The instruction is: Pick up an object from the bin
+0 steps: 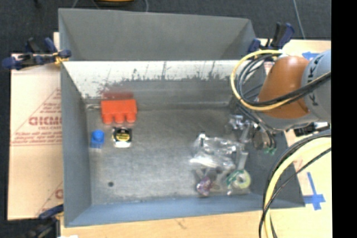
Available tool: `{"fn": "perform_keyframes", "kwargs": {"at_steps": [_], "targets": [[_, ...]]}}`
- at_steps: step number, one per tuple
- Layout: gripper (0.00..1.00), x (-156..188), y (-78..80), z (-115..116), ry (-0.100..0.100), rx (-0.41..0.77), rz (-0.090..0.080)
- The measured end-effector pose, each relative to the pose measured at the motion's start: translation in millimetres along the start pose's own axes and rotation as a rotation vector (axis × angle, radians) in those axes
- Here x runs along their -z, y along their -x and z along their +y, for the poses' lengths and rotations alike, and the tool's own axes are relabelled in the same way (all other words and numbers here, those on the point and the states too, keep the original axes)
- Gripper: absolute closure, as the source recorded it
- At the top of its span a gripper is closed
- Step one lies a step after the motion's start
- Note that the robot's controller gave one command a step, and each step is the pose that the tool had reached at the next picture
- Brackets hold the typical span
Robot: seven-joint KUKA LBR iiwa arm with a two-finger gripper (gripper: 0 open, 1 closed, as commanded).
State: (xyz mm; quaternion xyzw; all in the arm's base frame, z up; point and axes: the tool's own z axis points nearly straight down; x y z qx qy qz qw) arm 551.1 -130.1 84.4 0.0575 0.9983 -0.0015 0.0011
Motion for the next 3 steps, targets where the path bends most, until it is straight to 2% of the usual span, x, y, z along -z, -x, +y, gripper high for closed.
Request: {"fn": "perform_keyframes", "kwargs": {"at_steps": [1,2,3], "targets": [[0.00,17,-12.1,28,0.004,-0.115,0.000],[0.00,16,-17.7,53,0.003,-0.320,0.005],[0.00,-15,-13.9,57,0.002,-0.612,0.008]]}}
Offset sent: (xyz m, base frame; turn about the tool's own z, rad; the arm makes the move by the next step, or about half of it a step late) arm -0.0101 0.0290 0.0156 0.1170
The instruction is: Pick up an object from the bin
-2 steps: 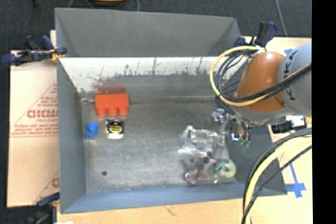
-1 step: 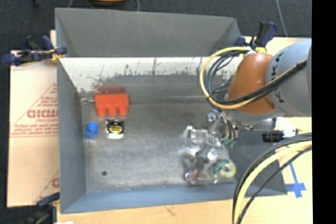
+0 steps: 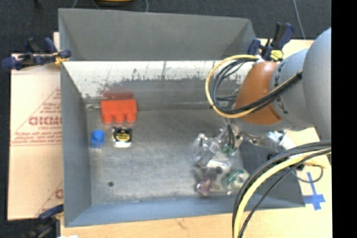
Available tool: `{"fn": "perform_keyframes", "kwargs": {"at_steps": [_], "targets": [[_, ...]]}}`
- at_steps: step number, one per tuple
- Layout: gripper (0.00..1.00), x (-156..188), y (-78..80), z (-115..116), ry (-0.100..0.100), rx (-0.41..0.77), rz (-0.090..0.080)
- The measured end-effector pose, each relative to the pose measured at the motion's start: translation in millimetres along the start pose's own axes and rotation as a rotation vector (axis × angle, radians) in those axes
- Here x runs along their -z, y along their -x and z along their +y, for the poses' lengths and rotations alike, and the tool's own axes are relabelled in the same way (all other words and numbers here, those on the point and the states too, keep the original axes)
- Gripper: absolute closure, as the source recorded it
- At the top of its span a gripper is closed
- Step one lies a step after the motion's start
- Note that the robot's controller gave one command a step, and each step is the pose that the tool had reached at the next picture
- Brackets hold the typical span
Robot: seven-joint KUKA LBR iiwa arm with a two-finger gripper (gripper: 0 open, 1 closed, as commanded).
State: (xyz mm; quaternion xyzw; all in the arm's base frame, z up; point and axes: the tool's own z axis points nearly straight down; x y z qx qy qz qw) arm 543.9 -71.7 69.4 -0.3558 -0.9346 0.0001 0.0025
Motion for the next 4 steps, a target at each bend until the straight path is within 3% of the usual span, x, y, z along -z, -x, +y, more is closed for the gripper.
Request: {"fn": "perform_keyframes", "kwargs": {"at_steps": [1,2,3,4], "targets": [[0.00,1,-23.7,6,0.003,-0.169,-0.005],[1.00,1,-22.7,5,0.002,-0.166,-0.007],[1.00,20,-22.2,4,0.003,-0.158,-0.006],[1.00,98,-20.3,5,0.007,-0.152,-0.011]]}}
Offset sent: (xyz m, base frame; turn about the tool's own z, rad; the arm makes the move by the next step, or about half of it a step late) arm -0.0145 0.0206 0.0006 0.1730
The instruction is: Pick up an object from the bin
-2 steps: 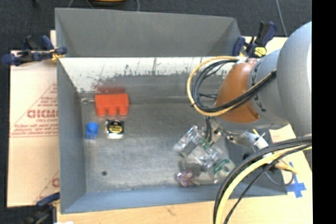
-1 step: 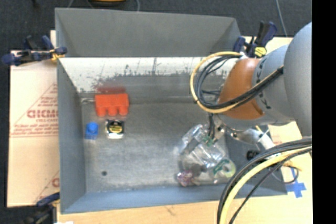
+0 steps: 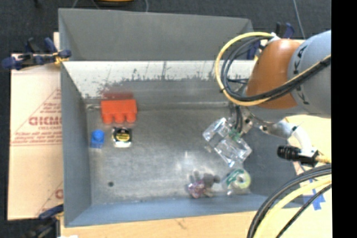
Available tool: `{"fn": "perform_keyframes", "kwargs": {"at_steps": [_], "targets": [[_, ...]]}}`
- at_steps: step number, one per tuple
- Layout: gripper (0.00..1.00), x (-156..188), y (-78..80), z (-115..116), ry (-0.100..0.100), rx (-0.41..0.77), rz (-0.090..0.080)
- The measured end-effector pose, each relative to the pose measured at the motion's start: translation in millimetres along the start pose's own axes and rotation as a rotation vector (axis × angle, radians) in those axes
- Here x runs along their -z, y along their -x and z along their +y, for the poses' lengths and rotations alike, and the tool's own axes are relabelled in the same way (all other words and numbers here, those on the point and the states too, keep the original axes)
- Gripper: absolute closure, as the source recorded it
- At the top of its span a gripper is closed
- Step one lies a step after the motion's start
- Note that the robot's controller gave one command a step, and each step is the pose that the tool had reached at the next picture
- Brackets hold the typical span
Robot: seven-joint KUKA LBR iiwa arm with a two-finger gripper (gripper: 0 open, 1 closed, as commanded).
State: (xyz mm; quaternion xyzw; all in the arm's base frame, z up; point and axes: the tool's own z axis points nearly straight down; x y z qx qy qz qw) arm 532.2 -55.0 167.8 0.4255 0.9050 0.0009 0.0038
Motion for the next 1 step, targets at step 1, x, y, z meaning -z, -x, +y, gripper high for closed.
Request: {"fn": "perform_keyframes", "kwargs": {"at_steps": [1], "targets": [[1.00,32.2,1.4,0.2,-0.003,0.008,0.003]]}}
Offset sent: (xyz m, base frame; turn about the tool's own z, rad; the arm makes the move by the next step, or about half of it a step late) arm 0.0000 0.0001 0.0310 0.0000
